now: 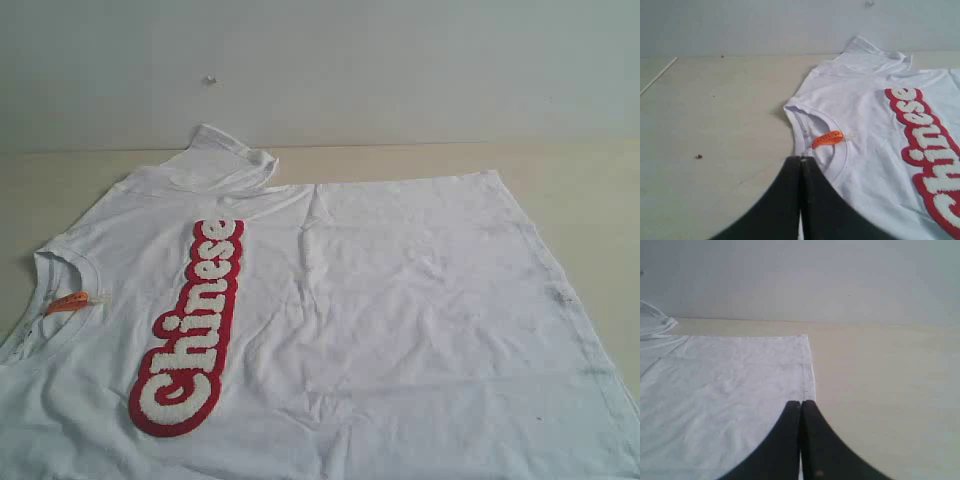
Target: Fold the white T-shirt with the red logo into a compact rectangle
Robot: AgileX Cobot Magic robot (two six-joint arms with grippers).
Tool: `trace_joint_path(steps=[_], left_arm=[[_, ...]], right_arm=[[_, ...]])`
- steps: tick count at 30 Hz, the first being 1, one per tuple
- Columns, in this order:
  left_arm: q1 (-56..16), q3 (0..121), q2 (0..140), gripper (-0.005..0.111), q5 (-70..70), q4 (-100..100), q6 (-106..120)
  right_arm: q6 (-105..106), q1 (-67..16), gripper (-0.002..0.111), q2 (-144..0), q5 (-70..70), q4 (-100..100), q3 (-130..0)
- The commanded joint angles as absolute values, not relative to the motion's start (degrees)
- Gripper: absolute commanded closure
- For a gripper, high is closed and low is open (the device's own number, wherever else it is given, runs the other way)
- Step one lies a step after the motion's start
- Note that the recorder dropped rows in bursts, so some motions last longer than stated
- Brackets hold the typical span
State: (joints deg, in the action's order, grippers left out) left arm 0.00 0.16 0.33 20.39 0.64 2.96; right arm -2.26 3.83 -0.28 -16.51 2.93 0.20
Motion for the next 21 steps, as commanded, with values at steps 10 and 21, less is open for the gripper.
trace_joint_path(steps=[10, 21], left_arm=[[0.05, 0.0, 0.0, 0.107, -15.98, 0.57, 0.0], [0.05, 3.75, 0.0, 0.107, -24.67, -13.77, -45.88]], right_arm=[[-4.78, 4.18, 0.108, 0.0, 13.05, -8.88, 0.0], [-18.73, 4.18, 0.108, 0.0, 10.58, -10.37, -4.19]])
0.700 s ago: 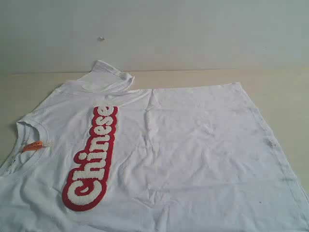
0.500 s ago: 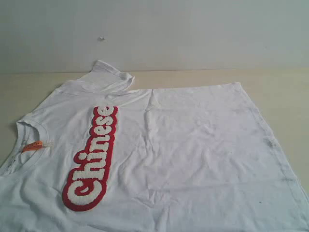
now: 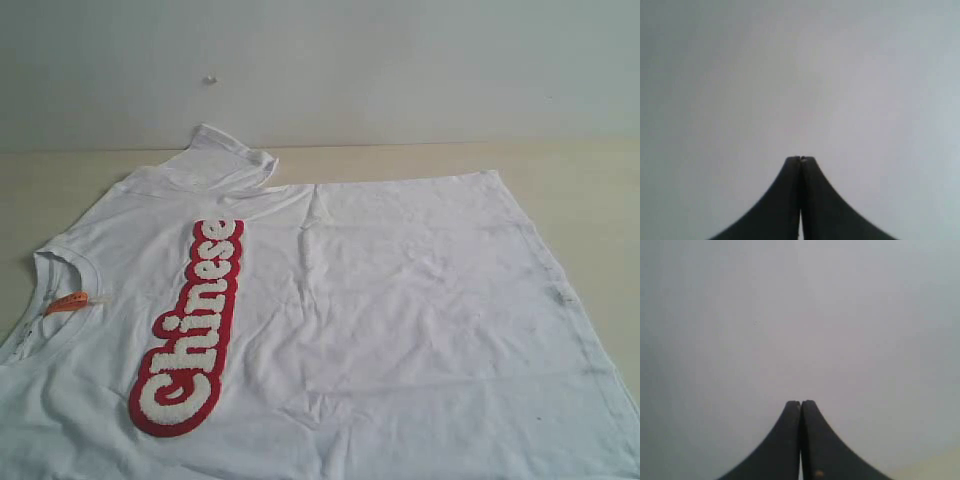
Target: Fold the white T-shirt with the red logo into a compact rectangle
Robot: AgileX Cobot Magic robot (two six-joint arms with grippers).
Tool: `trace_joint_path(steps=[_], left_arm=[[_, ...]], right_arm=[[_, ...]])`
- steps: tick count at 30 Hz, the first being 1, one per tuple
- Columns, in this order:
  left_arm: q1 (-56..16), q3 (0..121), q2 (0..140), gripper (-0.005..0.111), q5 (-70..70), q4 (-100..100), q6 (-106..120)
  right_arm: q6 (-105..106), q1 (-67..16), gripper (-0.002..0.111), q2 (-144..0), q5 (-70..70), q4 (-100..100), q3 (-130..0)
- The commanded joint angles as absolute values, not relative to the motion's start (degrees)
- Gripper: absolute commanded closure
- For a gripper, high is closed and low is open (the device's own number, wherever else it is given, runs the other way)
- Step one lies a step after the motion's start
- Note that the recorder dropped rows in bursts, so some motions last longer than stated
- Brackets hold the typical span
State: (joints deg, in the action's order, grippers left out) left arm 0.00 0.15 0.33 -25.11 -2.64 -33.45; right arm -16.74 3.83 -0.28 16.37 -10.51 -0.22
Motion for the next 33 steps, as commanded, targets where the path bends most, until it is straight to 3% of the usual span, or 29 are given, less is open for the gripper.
trace_joint_path(steps=[1, 8, 14, 20, 27, 33], left_arm=[[0.05, 5.31, 0.0, 0.107, -23.1, -17.07, -47.67], [0.05, 21.21, 2.84, 0.107, -3.03, -28.42, -51.26], [-0.05, 29.81, 12.76, 0.107, -0.39, -28.31, -51.29], [-0.05, 36.55, 27.21, 0.107, 4.83, -31.65, -49.76], [-0.05, 43.41, 44.58, 0.107, 22.14, -29.26, -25.14], [-0.05, 52.01, 61.95, 0.107, 37.46, -1.29, 15.21]], right_arm=[[-18.6, 4.18, 0.108, 0.0, 8.7, -10.37, -5.26], [-17.63, 4.18, 0.108, 0.0, -6.95, -7.89, -18.23], [-16.06, 4.18, 0.108, 0.0, -7.21, 0.0, -25.66], [-15.35, 4.18, 0.108, -10.86, -11.45, 1.24, -32.21], [-6.52, 4.05, 0.108, -32.16, -21.45, 0.83, -41.2], [7.89, 4.05, 0.108, -52.5, -33.36, -10.02, -52.13]])
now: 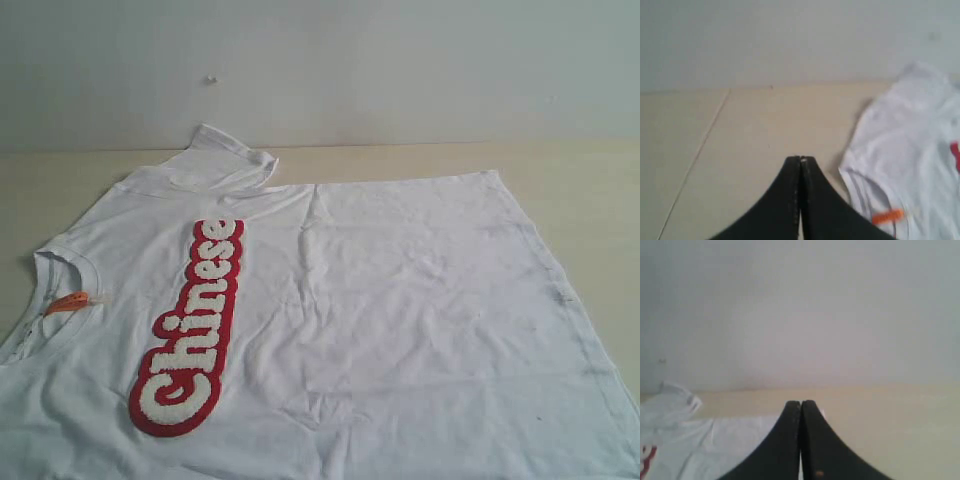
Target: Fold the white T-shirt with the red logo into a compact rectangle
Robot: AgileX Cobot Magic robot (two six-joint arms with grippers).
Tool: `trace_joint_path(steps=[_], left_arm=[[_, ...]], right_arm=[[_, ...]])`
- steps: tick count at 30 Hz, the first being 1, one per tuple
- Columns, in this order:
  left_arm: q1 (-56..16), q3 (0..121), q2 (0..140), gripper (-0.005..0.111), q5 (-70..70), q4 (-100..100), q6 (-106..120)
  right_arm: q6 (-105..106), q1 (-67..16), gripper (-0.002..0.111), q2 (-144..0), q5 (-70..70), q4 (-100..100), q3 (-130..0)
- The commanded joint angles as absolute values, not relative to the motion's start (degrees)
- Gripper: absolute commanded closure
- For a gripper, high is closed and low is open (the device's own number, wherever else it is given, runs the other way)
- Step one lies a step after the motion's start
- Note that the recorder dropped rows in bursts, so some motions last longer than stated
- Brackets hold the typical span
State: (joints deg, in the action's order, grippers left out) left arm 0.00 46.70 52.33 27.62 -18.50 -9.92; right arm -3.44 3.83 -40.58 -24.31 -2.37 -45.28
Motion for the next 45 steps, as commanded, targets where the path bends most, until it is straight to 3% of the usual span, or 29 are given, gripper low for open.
trace_joint_path(steps=[1, 7, 14, 19, 22, 23, 25, 26, 28, 36, 40, 45], left_arm=[[-0.05, 53.59, 64.03, 0.107, 39.59, 1.85, 19.92], [-0.05, 57.41, 74.17, 0.107, 49.07, 17.17, 47.85], [-0.05, 53.49, 81.32, 0.107, 51.76, 18.08, 73.14], [-0.05, 50.54, 86.87, 0.107, 47.72, 16.57, 85.72], [-0.05, 50.53, 91.47, 0.106, 42.5, 15.48, 85.59], [-0.05, 50.53, 92.47, 0.103, 41.08, 15.48, 85.59], [-0.05, 50.53, 94.89, 0.076, 37.38, 15.28, 87.57], [-0.05, 50.53, 96.14, 0.043, 33.72, 15.31, 90.65], [-0.05, 50.64, 97.7, 0.003, 28.38, 15.67, 91.29], [-0.05, 50.64, 96.53, 0.003, 15.33, 23.31, 87.27], [-0.05, 52.25, 94.84, 0.003, 20.4, 23.19, 82.18], [-0.65, 61.01, 94.67, 0.003, 40.98, 16.83, 83.59]], right_arm=[[11.17, 4.05, 0.108, -55.93, -36.7, -12.02, -54.43], [29.7, 4.05, 0.108, -70.69, -49.93, -20.15, -61.98], [49.29, 4.05, 0.107, -80.71, -48.17, -19.35, -58.42], [58.9, 4.05, 0.095, -84.4, -43.18, -19.11, -53.62], [61.61, 4.05, 0.081, -87.13, -39.36, -19.11, -52.48], [61.61, 4.05, 0.077, -87.74, -38.17, -19.11, -52.48], [61.46, 4.05, 0.07, -89.32, -34.54, -19.11, -52.48], [61.46, 4.05, 0.069, -90.39, -32.77, -19.11, -52.48], [63.28, 4.05, 0.069, -91.98, -30.95, -19.11, -52.48], [65.36, 4.05, 0.069, -93.65, -27.04, -19.11, -52.48], [65.36, 4.05, 0.069, -93.65, -27.04, -19.11, -52.48], [65.36, 4.05, 0.069, -93.65, -27.04, -19.11, -52.48]])
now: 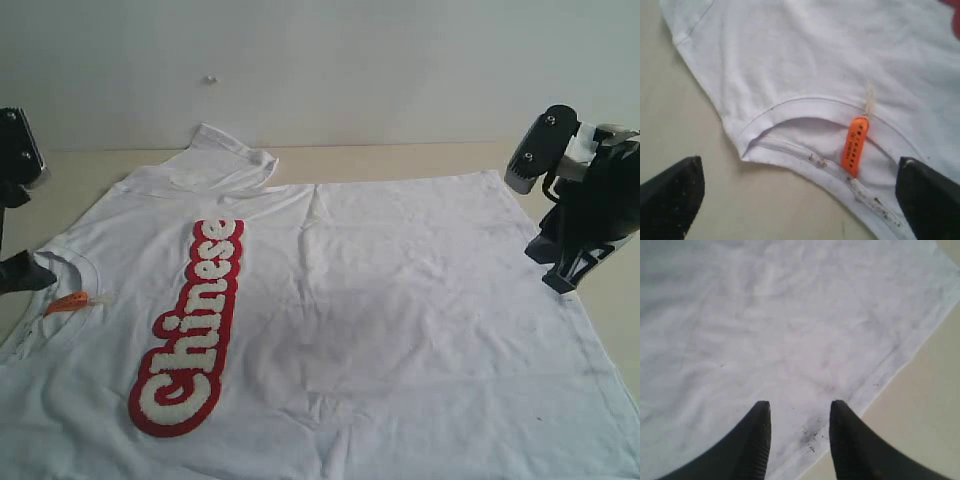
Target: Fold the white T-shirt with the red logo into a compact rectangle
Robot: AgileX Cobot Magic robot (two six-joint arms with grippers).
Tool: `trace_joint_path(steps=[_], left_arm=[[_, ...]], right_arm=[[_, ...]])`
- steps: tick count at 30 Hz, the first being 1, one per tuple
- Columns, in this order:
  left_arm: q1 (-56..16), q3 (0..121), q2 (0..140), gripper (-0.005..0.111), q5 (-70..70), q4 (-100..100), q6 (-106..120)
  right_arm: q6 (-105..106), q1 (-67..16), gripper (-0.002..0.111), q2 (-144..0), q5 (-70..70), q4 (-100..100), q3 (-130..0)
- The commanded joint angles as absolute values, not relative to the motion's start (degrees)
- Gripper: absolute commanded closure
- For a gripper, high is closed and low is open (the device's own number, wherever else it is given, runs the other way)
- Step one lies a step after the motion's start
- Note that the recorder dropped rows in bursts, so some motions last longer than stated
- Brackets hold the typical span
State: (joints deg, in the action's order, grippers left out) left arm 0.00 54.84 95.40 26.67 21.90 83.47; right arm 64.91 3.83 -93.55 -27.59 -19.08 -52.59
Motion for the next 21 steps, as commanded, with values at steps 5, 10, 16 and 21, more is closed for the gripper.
trace_joint_path(steps=[5, 10, 16, 21], left_arm=[[-4.09, 62.29, 94.67, 0.003, 49.59, -4.55, 88.91], [-3.99, 60.92, 94.67, 0.003, 44.92, -4.84, 91.69], [-3.99, 60.87, 94.67, 0.003, 44.64, -4.12, 91.69], [-3.99, 60.39, 96.77, 0.003, 45.71, -1.11, 96.32]], right_arm=[[65.36, 4.05, 0.069, -93.65, -27.04, -19.11, -52.48], [65.36, 4.05, 0.069, -93.6, -27.04, -19.34, -52.48], [65.24, 4.05, 0.069, -93.6, -27.04, -19.32, -52.48], [65.25, 4.05, 0.069, -93.6, -27.04, -19.81, -52.48]])
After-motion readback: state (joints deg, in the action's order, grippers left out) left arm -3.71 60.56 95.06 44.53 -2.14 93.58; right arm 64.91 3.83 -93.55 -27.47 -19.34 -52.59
